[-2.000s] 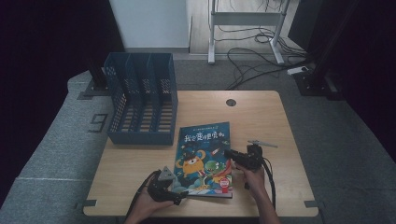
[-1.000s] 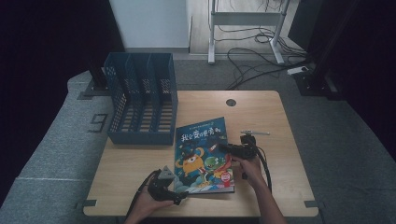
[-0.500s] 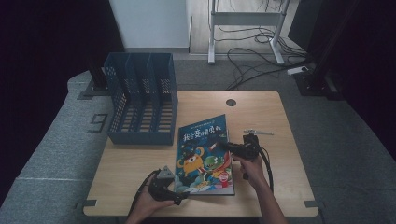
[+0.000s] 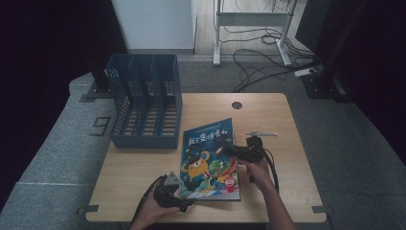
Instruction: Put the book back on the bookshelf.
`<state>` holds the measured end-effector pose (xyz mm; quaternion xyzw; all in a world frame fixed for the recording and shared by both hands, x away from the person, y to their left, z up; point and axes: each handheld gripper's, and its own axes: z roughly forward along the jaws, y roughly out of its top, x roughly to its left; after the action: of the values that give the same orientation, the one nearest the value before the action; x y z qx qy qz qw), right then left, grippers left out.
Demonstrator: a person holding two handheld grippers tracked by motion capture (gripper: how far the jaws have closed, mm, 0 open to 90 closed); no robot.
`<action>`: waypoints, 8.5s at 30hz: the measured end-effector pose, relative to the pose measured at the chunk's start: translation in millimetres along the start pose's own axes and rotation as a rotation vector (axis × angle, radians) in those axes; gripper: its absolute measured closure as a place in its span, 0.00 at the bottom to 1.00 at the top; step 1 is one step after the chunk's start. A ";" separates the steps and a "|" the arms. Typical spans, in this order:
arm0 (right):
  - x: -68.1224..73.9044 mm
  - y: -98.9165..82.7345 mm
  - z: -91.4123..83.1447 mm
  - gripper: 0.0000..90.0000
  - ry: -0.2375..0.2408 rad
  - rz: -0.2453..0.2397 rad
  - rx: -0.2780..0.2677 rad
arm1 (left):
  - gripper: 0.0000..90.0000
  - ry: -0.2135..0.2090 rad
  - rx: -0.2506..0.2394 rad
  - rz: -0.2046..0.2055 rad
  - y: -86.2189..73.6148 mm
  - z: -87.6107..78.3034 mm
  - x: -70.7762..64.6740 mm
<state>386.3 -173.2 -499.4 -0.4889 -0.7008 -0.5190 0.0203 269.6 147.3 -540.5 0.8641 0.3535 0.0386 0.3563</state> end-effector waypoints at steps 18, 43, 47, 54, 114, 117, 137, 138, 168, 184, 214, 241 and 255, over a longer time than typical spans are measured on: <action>0.4 12.3 9.8 0.78 0.018 -0.010 -0.014 | 0.06 0.007 -0.002 -0.004 0.6 0.8 -0.4; 35.5 19.9 -16.2 0.79 -0.041 -0.185 -0.131 | 0.06 0.005 -0.003 -0.034 8.0 5.5 3.1; 44.8 22.4 -21.1 0.79 -0.039 -0.238 -0.156 | 0.06 0.004 -0.001 -0.035 10.1 6.8 4.1; 50.3 23.8 -28.4 0.80 -0.034 -0.283 -0.192 | 0.06 0.012 -0.002 -0.041 14.2 9.9 5.4; 52.1 18.3 -53.5 0.84 0.057 -0.453 -0.345 | 0.04 0.130 0.015 -0.096 36.4 25.5 15.0; 51.5 20.7 -51.2 0.85 0.055 -0.452 -0.354 | 0.04 0.142 0.017 -0.096 40.0 27.8 18.7; 50.5 2.6 -63.0 0.87 0.120 -0.471 -0.380 | 0.11 0.152 -0.005 -0.143 33.4 20.0 19.6; 50.8 1.9 -63.7 0.88 0.122 -0.472 -0.379 | 0.11 0.151 -0.007 -0.148 33.1 19.3 21.0; 52.3 -15.9 -77.3 0.89 0.166 -0.498 -0.374 | 0.09 0.173 0.002 -0.099 34.7 26.5 9.2; 50.1 -22.6 -83.2 0.90 0.133 -0.539 -0.345 | 0.09 0.229 -0.024 -0.126 43.3 35.6 15.8; 57.0 -33.8 -87.7 0.93 0.158 -0.589 -0.323 | 0.09 0.227 -0.036 -0.126 47.8 41.0 15.0; 51.6 -42.8 -92.1 0.93 0.172 -0.594 -0.299 | 0.21 0.202 -0.308 -0.025 71.7 -14.6 16.2; 44.1 -43.6 -92.2 0.89 0.150 -0.576 -0.302 | 0.27 0.178 -0.356 0.015 83.7 -24.9 12.0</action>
<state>288.3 -212.1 -464.3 -0.2286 -0.7219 -0.6360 -0.1484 319.4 128.1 -470.4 0.7831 0.3648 0.1794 0.4706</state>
